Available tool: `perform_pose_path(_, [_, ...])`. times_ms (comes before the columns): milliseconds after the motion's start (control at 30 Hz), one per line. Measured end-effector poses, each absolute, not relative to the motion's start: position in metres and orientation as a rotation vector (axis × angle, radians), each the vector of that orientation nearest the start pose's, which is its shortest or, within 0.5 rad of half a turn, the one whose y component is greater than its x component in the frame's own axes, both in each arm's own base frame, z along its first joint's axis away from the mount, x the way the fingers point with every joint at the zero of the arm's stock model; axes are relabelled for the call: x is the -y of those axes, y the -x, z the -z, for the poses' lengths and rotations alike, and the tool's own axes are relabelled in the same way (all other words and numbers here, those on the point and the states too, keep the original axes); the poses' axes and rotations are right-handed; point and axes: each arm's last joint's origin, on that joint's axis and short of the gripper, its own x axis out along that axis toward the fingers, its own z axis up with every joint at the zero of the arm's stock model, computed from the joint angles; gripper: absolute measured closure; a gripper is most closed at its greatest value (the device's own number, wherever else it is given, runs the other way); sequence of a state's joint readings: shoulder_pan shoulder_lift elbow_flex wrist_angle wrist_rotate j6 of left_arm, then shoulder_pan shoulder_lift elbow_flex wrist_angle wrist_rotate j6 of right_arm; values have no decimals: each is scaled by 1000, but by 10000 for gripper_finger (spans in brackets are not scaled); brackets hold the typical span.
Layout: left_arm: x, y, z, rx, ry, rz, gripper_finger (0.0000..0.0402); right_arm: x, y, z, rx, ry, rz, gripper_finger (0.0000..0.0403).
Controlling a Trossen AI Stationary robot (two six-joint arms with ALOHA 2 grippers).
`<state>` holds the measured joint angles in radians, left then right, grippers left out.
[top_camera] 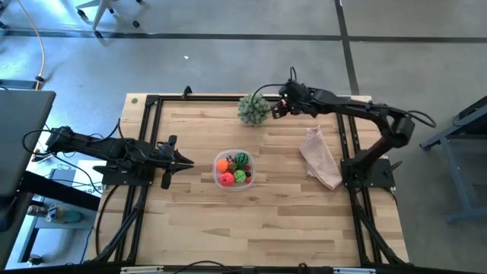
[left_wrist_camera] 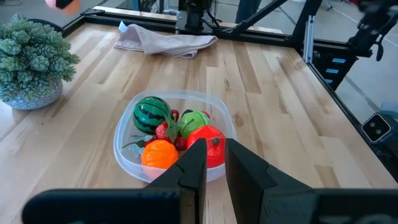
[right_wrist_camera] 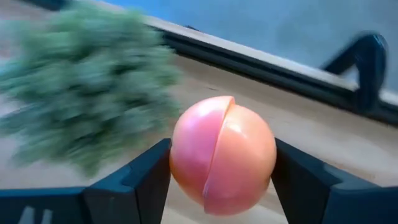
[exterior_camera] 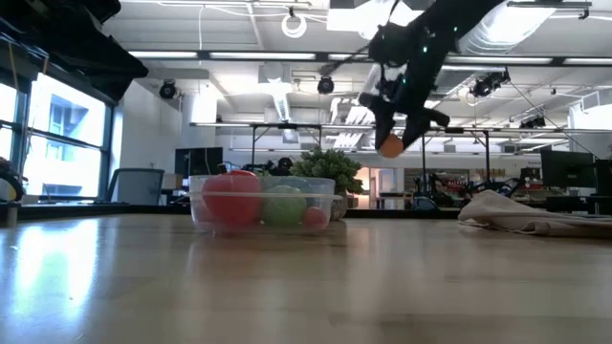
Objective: Pick and placing Produce into tupperware
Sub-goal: Put the pink peach into the transparent bin
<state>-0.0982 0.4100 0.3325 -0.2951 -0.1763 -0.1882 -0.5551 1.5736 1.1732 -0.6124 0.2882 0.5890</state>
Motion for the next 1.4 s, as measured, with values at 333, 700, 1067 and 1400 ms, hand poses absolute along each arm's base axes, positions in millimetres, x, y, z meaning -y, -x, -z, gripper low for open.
perform_pose_path(333, [6,-116,-215,-361,135,-111,355,115,-292,-282,-670,-489,708,175])
perform_pose_path(700, [6,-116,-215,-360,135,-111,355,39,-335,-278,-599,-326,393,175])
perform_pose_path(1067, [6,-116,-215,-361,135,-112,355,-19,-370,-220,-721,-197,285,175])
perform_pose_path(1400, [6,-116,-215,-360,135,-112,355,-35,-383,-187,-757,-154,296,175])
